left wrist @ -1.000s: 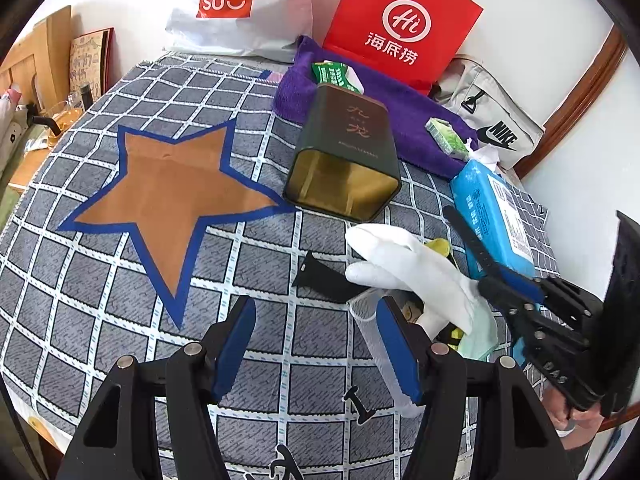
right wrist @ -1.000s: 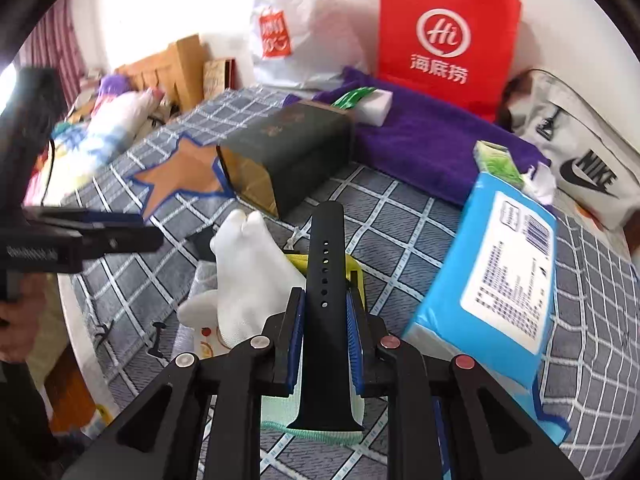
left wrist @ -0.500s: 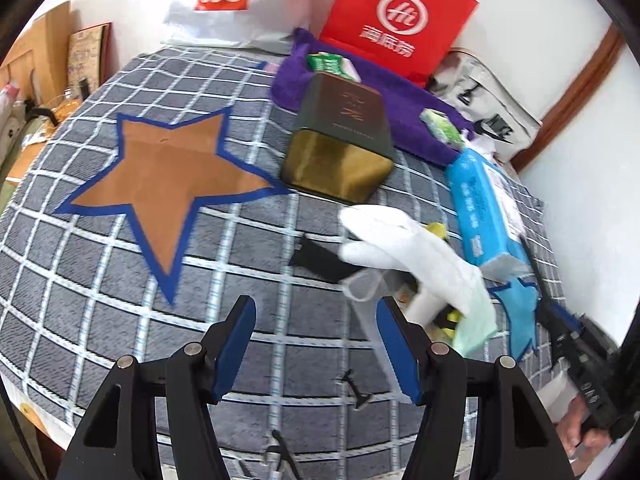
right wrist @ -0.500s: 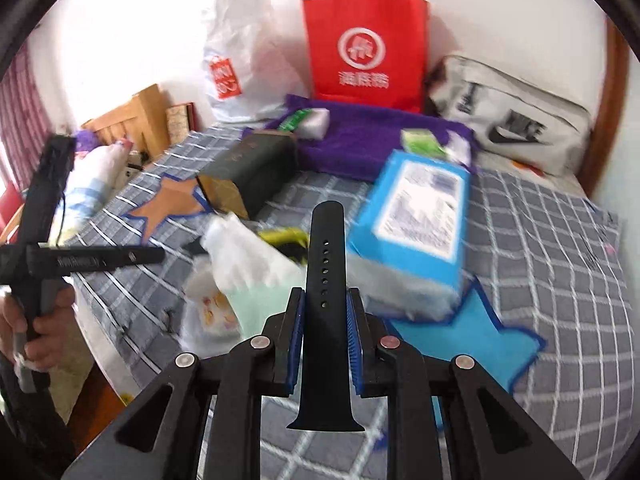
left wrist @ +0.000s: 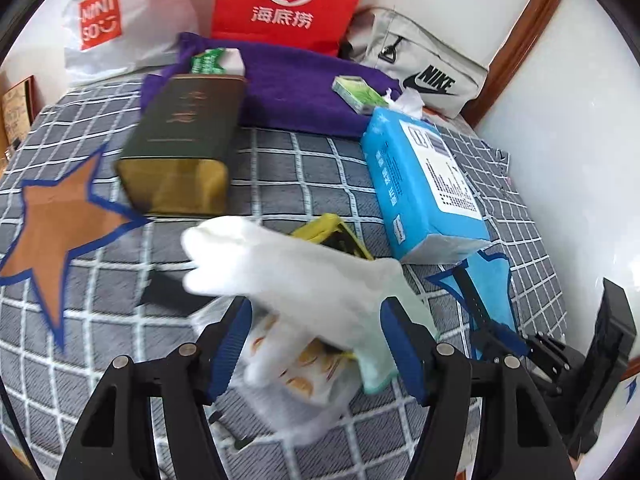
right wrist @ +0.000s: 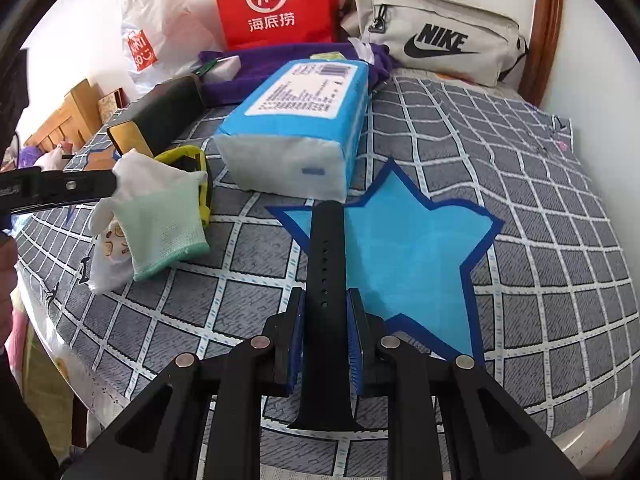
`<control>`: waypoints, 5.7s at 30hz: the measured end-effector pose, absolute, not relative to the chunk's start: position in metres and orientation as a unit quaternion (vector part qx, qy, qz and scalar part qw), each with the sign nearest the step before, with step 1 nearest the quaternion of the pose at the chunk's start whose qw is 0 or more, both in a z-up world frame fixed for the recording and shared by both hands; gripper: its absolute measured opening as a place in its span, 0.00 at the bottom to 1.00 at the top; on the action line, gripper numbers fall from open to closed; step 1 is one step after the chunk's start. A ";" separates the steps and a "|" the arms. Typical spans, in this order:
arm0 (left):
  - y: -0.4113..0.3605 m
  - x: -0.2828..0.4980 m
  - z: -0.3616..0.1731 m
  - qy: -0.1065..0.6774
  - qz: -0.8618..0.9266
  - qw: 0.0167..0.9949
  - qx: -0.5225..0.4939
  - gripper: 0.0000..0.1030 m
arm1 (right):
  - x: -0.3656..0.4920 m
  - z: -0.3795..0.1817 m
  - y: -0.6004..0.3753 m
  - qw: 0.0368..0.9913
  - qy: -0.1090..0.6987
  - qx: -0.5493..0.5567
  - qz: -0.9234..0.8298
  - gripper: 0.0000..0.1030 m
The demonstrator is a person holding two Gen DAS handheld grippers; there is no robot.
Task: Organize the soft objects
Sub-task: 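Grasp the white glove with the left gripper while the right gripper lifts the black strap, then carry the glove and the strap toward the purple towel with both grippers, then lower the glove and strap onto the purple towel and open both grippers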
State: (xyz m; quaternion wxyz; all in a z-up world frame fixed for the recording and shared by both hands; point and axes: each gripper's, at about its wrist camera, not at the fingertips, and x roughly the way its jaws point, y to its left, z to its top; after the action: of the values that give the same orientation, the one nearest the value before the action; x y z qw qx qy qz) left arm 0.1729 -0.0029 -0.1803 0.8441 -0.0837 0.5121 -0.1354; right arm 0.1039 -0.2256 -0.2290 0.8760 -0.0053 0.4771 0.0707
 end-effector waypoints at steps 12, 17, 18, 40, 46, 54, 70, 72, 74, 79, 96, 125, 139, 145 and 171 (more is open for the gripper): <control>0.003 0.182 -0.177 0.500 -0.171 0.836 -0.147 0.18 | 0.113 -0.232 -0.226 0.876 0.475 0.011 0.077 0.19; 0.020 0.176 -0.160 0.480 -0.162 0.846 -0.167 0.18 | 0.118 -0.231 -0.226 0.877 0.475 0.028 0.070 0.17; 0.024 0.173 -0.157 0.476 -0.158 0.849 -0.167 0.18 | 0.118 -0.230 -0.225 0.877 0.475 0.030 0.069 0.16; 0.097 0.135 -0.142 0.464 -0.102 0.853 -0.217 0.18 | 0.104 -0.195 -0.214 0.883 0.461 0.036 0.085 0.05; 0.097 0.133 -0.145 0.470 -0.102 0.849 -0.216 0.18 | 0.122 -0.223 -0.221 0.870 0.490 0.018 0.046 0.25; 0.089 0.139 -0.152 0.480 -0.104 0.844 -0.217 0.18 | 0.120 -0.239 -0.207 0.890 0.453 -0.023 0.050 0.33; 0.086 0.159 -0.137 0.470 -0.107 0.851 -0.207 0.18 | 0.106 -0.167 -0.206 0.908 0.401 0.021 0.122 0.20; 0.086 0.163 -0.132 0.467 -0.108 0.854 -0.205 0.18 | 0.112 -0.156 -0.205 0.911 0.393 0.021 0.124 0.20; 0.085 0.169 -0.123 0.461 -0.109 0.858 -0.199 0.18 | 0.119 -0.149 -0.205 0.913 0.389 0.021 0.124 0.20; 0.083 0.184 -0.101 0.443 -0.113 0.869 -0.189 0.18 | 0.141 -0.122 -0.204 0.919 0.366 0.023 0.142 0.20; 0.077 0.256 -0.069 0.423 -0.088 0.890 -0.145 0.18 | 0.231 -0.081 -0.185 0.928 0.334 0.020 0.163 0.20; 0.064 0.386 -0.084 0.430 -0.046 0.896 -0.099 0.18 | 0.383 -0.104 -0.179 0.916 0.371 0.029 0.150 0.20; 0.041 0.435 -0.136 0.474 -0.070 0.873 -0.095 0.18 | 0.426 -0.167 -0.172 0.894 0.413 0.024 0.169 0.20; 0.038 0.442 -0.153 0.498 -0.087 0.858 -0.096 0.18 | 0.434 -0.181 -0.170 0.880 0.441 0.023 0.176 0.20; 0.022 0.445 -0.167 0.519 -0.077 0.849 -0.061 0.32 | 0.439 -0.193 -0.164 0.872 0.461 0.026 0.162 0.30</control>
State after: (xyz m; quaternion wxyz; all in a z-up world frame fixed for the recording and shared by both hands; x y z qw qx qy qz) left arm 0.4449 0.0219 -0.1675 0.8490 -0.0606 0.5193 -0.0769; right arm 0.4387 -0.1644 -0.1931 0.8719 0.0256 0.4612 0.1624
